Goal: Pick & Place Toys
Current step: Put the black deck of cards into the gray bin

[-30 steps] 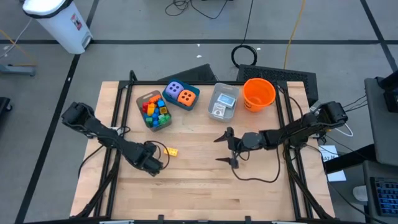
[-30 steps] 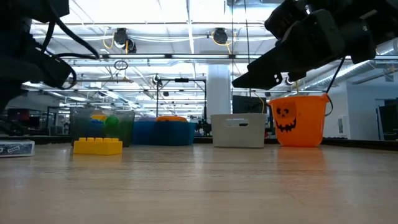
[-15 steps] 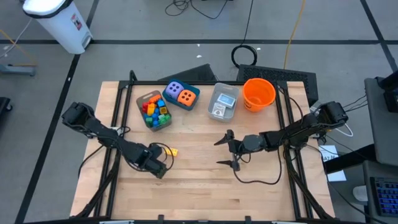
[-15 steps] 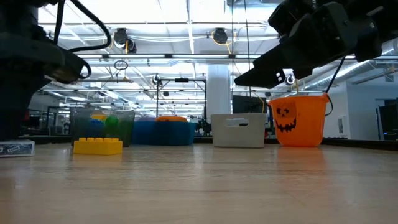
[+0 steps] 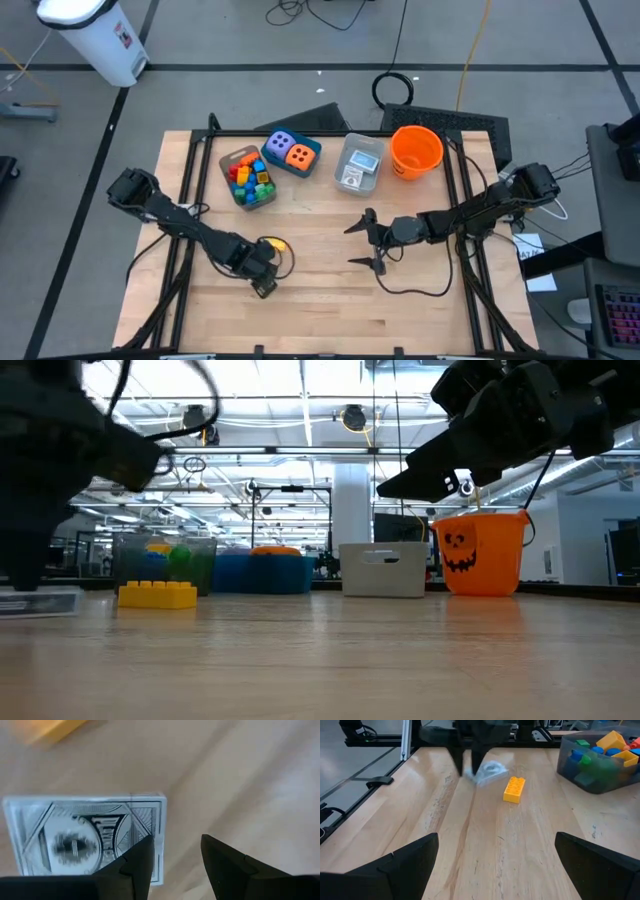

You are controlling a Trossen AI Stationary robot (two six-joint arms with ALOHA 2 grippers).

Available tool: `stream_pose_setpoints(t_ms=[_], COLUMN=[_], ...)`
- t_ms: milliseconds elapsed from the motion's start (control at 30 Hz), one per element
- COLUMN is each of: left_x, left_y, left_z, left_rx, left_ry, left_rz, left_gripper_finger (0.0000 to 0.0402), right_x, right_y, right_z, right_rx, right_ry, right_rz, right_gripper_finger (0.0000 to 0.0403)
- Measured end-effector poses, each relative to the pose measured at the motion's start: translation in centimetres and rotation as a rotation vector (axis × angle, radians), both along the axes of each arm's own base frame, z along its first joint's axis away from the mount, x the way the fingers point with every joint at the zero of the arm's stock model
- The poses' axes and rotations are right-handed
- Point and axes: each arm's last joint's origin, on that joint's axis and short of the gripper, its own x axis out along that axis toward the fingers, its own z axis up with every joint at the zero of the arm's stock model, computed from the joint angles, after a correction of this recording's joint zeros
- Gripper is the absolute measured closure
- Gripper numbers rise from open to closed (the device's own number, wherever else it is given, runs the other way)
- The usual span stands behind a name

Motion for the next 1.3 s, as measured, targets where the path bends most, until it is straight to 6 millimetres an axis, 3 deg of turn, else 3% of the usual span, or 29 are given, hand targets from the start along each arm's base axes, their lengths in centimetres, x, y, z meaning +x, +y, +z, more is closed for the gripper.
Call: stream_pose_setpoints(t_ms=[267, 400, 600, 733, 933, 1067, 1300], left_x=[3.7, 4.5, 4.8, 4.3, 2.8, 2.6, 2.6], left_y=[-1.3, -1.7, -1.7, -1.2, -1.0, -1.4, -1.7], left_z=[2.7, 4.0, 6.0, 7.3, 7.6, 7.4, 7.4], left_rx=[-0.028, 0.007, 0.111, 0.285, 0.569, 0.578, 0.530], left_ry=[-0.403, -0.496, -0.459, -0.343, -0.189, -0.183, -0.208], left_rz=[-0.320, -0.436, -0.584, -0.683, -1.079, -1.256, -1.247], left_gripper_finger=[0.0231, 0.0231, 0.0231, 0.0232, 0.0232, 0.0232, 0.0231], right_x=[0.0, 0.0, 0.0, 0.0, 0.0, 0.0, 0.0], right_y=[0.0, 0.0, 0.0, 0.0, 0.0, 0.0, 0.0], right_z=[0.0, 0.0, 0.0, 0.0, 0.0, 0.0, 0.0], right_rx=[-0.001, -0.001, -0.001, 0.000, 0.000, -0.001, -0.001], right_ry=[0.004, 0.004, 0.003, 0.001, 0.001, 0.004, 0.004], right_rz=[0.000, 0.000, 0.000, 0.000, 0.000, 0.000, 0.000], right_gripper_finger=[0.0011, 0.0011, 0.0011, 0.0011, 0.0011, 0.0011, 0.0011])
